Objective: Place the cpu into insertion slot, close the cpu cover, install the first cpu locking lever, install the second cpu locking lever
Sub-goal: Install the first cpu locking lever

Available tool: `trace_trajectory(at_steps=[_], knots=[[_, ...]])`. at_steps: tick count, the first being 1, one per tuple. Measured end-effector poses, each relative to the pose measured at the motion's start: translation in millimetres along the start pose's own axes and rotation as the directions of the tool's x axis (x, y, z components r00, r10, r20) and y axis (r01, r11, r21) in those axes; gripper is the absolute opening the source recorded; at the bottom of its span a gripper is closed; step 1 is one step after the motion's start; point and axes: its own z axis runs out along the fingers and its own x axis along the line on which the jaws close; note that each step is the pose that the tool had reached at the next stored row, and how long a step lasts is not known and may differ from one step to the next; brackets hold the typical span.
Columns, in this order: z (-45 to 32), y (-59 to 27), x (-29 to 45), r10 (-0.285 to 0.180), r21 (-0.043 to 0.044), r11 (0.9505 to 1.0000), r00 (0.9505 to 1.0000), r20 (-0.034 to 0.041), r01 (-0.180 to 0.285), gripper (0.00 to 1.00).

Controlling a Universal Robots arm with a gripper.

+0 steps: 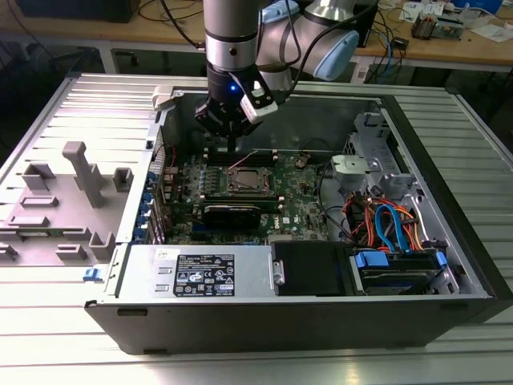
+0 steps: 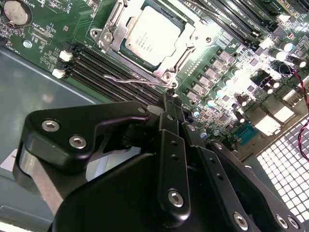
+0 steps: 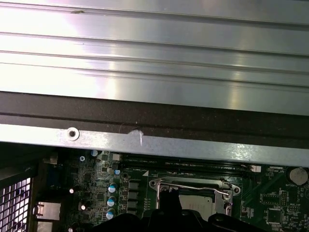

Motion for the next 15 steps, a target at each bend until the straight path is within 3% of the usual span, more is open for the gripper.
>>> trace_trajectory(at_steps=[9, 15], knots=[[1.0, 0.0, -0.8, 0.002, -0.0001, 1.0, 1.0, 0.0001, -0.002, 0.11], [6.3, 0.6, -8.4, 0.008, 0.0008, 1.0, 1.0, 0.0, -0.008, 0.11]])
